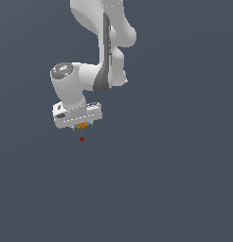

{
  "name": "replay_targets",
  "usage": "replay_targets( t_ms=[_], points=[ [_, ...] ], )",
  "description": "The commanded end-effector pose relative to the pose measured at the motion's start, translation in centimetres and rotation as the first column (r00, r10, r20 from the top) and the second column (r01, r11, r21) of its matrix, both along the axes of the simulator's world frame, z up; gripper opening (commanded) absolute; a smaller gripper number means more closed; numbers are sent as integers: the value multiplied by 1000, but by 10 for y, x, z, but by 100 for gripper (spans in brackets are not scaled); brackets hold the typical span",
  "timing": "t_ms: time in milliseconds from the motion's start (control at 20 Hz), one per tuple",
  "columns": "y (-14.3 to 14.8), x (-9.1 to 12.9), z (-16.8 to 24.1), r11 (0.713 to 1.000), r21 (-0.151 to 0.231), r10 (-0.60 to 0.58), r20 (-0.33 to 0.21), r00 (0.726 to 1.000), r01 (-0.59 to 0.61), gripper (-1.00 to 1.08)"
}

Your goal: Pick up the object and move it to a goal position.

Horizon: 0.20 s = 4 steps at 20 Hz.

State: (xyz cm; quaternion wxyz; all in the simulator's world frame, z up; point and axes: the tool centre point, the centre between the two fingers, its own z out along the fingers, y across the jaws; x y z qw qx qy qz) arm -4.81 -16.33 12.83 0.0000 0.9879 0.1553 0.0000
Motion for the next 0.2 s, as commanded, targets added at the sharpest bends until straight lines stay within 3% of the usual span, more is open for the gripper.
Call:
replay_targets(
  t_ms=[0, 150],
  points=[
    [-6, -4, 5, 1000, 0, 2, 0, 1000, -2, -100],
    [-8, -4, 6, 1000, 0, 2, 0, 1000, -2, -100]
  ],
)
